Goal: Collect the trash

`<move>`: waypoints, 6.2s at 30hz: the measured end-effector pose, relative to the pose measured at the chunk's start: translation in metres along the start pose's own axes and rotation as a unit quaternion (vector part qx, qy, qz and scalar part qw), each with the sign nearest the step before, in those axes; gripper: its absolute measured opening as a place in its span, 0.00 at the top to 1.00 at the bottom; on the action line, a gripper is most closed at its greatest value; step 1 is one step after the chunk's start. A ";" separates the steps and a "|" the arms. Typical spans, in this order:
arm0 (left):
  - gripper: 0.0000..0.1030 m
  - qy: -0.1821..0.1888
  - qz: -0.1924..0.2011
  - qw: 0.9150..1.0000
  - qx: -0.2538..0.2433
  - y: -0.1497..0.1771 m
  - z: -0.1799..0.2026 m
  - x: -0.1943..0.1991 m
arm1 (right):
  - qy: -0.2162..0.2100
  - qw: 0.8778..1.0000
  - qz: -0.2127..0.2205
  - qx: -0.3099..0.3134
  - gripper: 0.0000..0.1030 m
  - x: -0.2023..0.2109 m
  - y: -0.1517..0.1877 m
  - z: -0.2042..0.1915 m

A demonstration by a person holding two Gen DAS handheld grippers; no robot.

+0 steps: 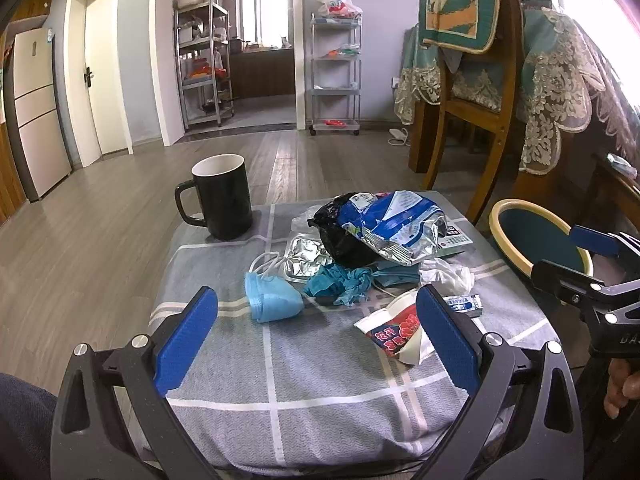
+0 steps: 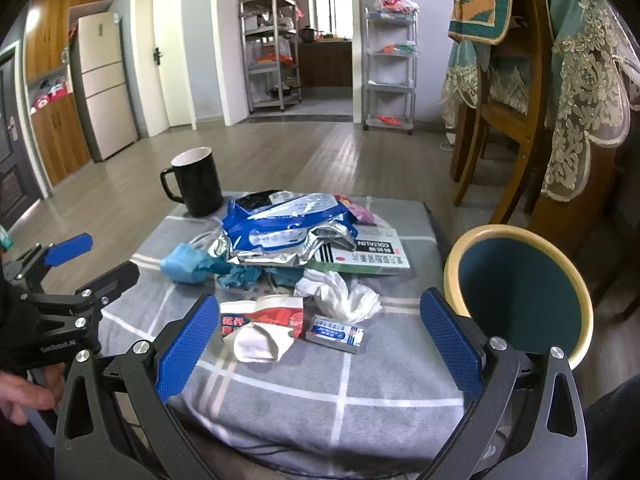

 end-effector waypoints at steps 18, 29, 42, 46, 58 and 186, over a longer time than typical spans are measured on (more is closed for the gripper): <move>0.05 0.004 -0.002 1.000 0.003 0.001 0.003 0.001 | 0.002 1.000 0.000 -0.001 0.03 -0.001 0.001 -0.002; 0.05 0.005 -0.004 1.000 0.004 0.003 0.003 0.002 | 0.001 1.000 -0.002 -0.002 0.03 -0.002 0.002 0.002; 0.05 0.005 -0.008 1.000 0.008 0.006 0.003 -0.002 | 0.003 1.000 -0.009 -0.012 0.03 -0.007 0.005 0.004; 0.05 0.005 -0.014 1.000 0.014 0.007 0.001 -0.005 | 0.001 1.000 -0.013 -0.014 0.03 -0.007 0.005 0.003; 0.08 0.011 -0.035 0.999 0.035 0.011 -0.007 -0.013 | -0.006 0.999 -0.030 -0.019 0.06 -0.013 0.008 0.002; 0.86 0.369 -0.139 0.914 -0.091 -0.084 0.345 -0.165 | 0.101 0.900 -0.010 -0.424 0.89 -0.022 0.031 0.271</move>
Point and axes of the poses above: each gripper's, at about its wrist camera, not at the fingertips, and x roughly against the way its jaws point, z to its right, y to its underside, the point moved 10 cm from there along -x, roughly the way its jaws point, and after that the axes turned 8 degrees about -x, right-handed, at the moved point
